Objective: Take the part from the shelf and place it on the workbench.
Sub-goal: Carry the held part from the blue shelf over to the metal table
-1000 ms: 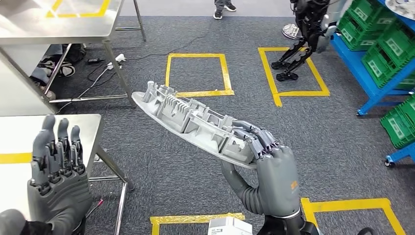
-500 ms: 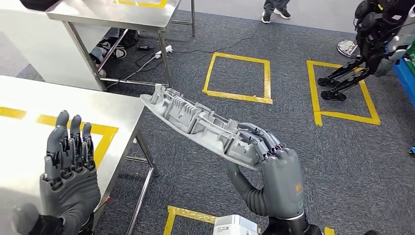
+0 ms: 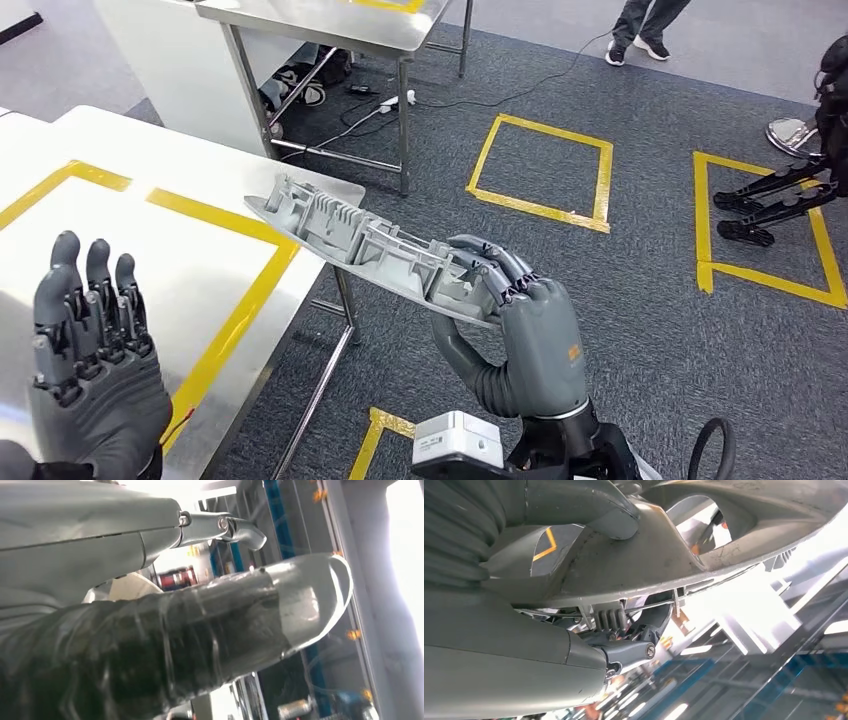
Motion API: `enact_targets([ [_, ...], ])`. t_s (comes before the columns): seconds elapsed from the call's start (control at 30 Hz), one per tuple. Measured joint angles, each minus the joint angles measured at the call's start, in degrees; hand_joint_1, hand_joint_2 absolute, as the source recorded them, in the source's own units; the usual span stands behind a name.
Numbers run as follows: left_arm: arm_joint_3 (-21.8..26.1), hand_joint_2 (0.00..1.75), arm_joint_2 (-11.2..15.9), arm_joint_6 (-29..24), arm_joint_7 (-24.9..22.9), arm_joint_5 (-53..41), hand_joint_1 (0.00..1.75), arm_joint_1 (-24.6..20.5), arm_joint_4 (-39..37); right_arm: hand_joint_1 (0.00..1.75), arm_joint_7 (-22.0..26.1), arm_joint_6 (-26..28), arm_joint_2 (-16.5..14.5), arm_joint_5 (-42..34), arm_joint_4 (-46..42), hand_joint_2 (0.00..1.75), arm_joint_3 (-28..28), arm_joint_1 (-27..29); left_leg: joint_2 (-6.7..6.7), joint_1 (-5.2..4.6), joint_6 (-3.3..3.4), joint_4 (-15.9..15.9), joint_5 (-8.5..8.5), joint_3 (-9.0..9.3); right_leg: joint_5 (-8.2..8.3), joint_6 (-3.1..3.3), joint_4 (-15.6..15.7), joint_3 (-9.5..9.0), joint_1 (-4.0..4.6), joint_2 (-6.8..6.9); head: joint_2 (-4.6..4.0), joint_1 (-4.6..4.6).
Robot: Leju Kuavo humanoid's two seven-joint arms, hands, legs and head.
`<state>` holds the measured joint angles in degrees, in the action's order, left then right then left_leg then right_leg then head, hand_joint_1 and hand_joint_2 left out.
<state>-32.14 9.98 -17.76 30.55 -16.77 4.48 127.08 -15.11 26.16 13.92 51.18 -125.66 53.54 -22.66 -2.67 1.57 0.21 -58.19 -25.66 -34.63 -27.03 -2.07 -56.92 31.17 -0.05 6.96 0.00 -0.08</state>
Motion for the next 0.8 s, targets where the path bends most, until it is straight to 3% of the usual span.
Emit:
enact_targets([
  [0.07,0.13,0.00,0.30,-0.80,-1.09,-0.69,0.00,-0.12,1.03,1.75,0.10,-0.28,0.00,-0.61,0.40,1.75,-0.21,-0.66,1.51,0.08,0.71,0.08,0.36,-0.24,-1.82,-0.52,-2.42,1.15,-0.43,-2.19,0.00,0.45],
  [0.13,0.37,0.00,0.60,-1.19,-1.85,-0.87,0.00,-0.34,1.89,1.75,0.19,-0.42,0.00,-1.09,0.76,1.75,-0.49,-1.01,2.99,0.01,1.16,0.11,0.61,-0.39,-5.38,-0.69,-9.10,4.08,-0.61,-5.26,0.00,1.22],
  [0.2,0.60,0.00,0.90,-1.48,-2.24,-0.93,0.00,-0.37,2.36,1.75,0.22,-0.54,0.00,-1.40,1.19,1.75,-0.69,-1.15,4.67,-0.31,1.41,0.11,0.77,-0.53,-7.61,-0.41,-16.03,7.29,-0.54,-6.14,0.00,1.83],
  [0.23,0.70,0.00,1.03,-1.66,-2.36,-0.96,0.00,-0.36,2.54,1.75,0.23,-0.60,0.00,-1.54,1.43,1.75,-0.78,-1.20,5.56,-0.48,1.51,0.11,0.84,-0.56,-7.31,-0.10,-17.12,7.97,-0.45,-6.28,0.00,2.01],
  [0.3,0.94,0.00,1.24,-2.00,-2.54,-1.02,0.00,-0.36,2.93,1.75,0.25,-0.66,0.00,-1.93,1.91,1.75,-1.01,-1.38,7.25,-0.68,1.63,0.11,0.98,-0.56,-4.08,0.86,-13.22,6.61,-0.06,-6.97,0.00,2.19],
  [0.37,1.24,0.00,1.38,-2.30,-2.66,-0.95,0.00,-0.41,3.24,1.75,0.37,-0.64,0.00,-2.38,2.34,1.75,-1.29,-1.80,8.73,-0.57,1.53,0.15,1.22,-0.71,-0.64,2.11,-5.44,3.22,0.37,-9.82,0.00,2.19],
  [0.43,1.55,0.00,1.52,-2.62,-2.77,-0.79,0.00,-0.47,3.39,1.75,0.59,-0.62,0.00,-2.67,2.73,1.75,-1.50,-2.25,10.07,-0.14,0.93,0.26,1.69,-1.22,0.43,2.95,-1.08,1.03,0.71,-11.87,0.00,2.27],
  [0.5,1.82,0.00,1.64,-2.90,-2.83,-0.70,0.00,-0.47,3.63,1.75,0.74,-0.61,-0.01,-2.85,3.12,1.75,-1.62,-2.54,11.26,0.14,0.10,0.63,2.27,-1.64,0.74,3.25,0.07,0.47,0.75,-10.87,0.00,2.55],
  [0.53,1.96,0.00,1.73,-2.98,-2.82,-0.70,0.00,-0.43,3.81,1.75,0.77,-0.62,-0.04,-2.91,3.34,1.75,-1.69,-2.65,10.72,-0.01,-0.13,0.67,2.29,-1.95,1.18,3.24,0.90,0.16,0.60,-10.06,0.00,2.57],
  [0.6,2.20,0.00,1.92,-3.04,-2.77,-0.69,0.00,-0.54,4.12,1.75,0.81,-0.61,-0.19,-3.02,3.72,1.75,-1.79,-2.82,7.17,-0.48,-0.36,-1.72,0.62,-3.37,2.09,3.32,2.72,-0.53,0.33,-8.41,0.00,1.92],
  [0.63,2.32,0.00,2.01,-3.07,-2.78,-0.66,0.00,-0.60,4.16,1.75,0.84,-0.61,-0.25,-3.06,3.86,1.75,-1.79,-2.87,4.99,-0.58,-0.48,-4.58,-1.02,-4.76,2.26,3.32,3.03,-0.66,0.41,-7.65,0.00,1.52],
  [0.67,2.40,0.00,2.08,-3.08,-2.80,-0.64,0.00,-0.67,4.17,1.75,0.87,-0.61,-0.30,-3.07,4.01,1.75,-1.79,-2.89,3.71,-0.52,-0.70,-8.15,-2.79,-6.27,2.32,3.42,3.14,-0.63,0.45,-6.89,0.00,1.16],
  [0.73,2.57,0.00,2.24,-3.10,-2.85,-0.57,0.00,-0.65,4.17,1.75,0.90,-0.61,-0.31,-3.08,4.34,1.75,-1.78,-2.85,3.02,-0.21,-1.28,-13.54,-4.71,-8.46,2.24,3.34,2.97,-0.43,0.39,-5.26,0.00,0.75],
  [0.77,2.66,0.00,2.33,-3.09,-2.85,-0.54,0.00,-0.63,4.17,1.75,0.90,-0.61,-0.31,-3.09,4.51,1.75,-1.78,-2.84,2.84,-0.02,-1.58,-13.58,-4.34,-8.23,2.15,3.21,2.79,-0.31,0.30,-4.46,0.00,0.54],
  [0.8,2.73,0.00,2.40,-3.09,-2.85,-0.53,0.00,-0.62,4.17,1.75,0.90,-0.61,-0.31,-3.09,4.63,1.75,-1.77,-2.82,2.45,0.15,-1.85,-11.52,-3.16,-6.87,2.02,2.99,2.54,-0.19,0.17,-3.73,0.00,0.34],
])
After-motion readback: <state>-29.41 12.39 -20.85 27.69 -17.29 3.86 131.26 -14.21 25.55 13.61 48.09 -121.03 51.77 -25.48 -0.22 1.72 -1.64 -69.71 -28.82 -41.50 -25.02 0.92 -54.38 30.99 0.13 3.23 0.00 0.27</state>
